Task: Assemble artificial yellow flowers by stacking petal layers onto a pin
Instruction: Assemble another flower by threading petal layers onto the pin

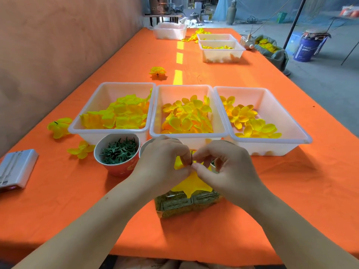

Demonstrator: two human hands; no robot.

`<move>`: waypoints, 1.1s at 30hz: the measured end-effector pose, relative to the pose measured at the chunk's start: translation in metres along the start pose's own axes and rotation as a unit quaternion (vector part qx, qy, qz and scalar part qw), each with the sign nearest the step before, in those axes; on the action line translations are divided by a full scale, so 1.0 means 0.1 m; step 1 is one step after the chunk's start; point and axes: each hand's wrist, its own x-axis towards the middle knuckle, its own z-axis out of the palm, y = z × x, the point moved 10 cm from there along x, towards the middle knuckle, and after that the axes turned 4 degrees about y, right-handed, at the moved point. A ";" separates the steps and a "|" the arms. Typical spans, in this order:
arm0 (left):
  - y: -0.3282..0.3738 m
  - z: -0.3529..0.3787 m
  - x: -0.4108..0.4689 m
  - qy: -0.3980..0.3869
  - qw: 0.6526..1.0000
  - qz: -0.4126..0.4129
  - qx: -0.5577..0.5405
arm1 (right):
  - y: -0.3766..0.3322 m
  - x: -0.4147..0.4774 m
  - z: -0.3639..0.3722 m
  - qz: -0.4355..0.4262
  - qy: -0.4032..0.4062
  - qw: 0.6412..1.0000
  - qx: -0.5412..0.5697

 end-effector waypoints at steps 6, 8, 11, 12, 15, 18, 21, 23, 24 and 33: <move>-0.06 -0.04 -0.01 0.032 0.998 0.002 -0.052 | 0.21 -0.02 0.08 0.083 -0.021 0.994 0.065; -0.07 -0.04 -0.03 0.042 0.997 0.015 -0.068 | 0.20 -0.03 0.10 0.085 -0.020 0.994 0.071; -0.10 -0.04 -0.06 0.050 0.995 0.018 -0.090 | 0.16 -0.02 0.11 0.076 -0.022 0.995 0.054; -0.11 -0.04 -0.06 0.048 0.994 0.018 -0.095 | 0.16 -0.01 0.11 0.075 -0.024 0.996 0.045; -0.16 -0.05 -0.07 0.032 0.993 -0.002 -0.110 | 0.14 -0.01 0.14 0.059 -0.027 0.998 0.004; -0.17 -0.07 -0.08 0.018 0.994 -0.008 -0.108 | 0.14 -0.02 0.16 0.052 -0.028 0.998 -0.009; -0.15 -0.05 -0.06 -0.032 0.994 0.013 -0.106 | 0.19 -0.03 0.18 0.068 -0.034 0.997 -0.002; -0.14 -0.04 -0.04 -0.077 0.991 0.034 -0.102 | 0.21 -0.03 0.19 0.072 -0.036 0.997 -0.003; -0.16 -0.04 -0.02 -0.105 0.989 0.038 -0.101 | 0.21 -0.03 0.20 0.072 -0.036 0.997 -0.003; -1.86 -0.96 0.98 0.140 0.968 -0.179 0.110 | 0.24 -0.02 0.26 0.094 -0.046 0.994 0.003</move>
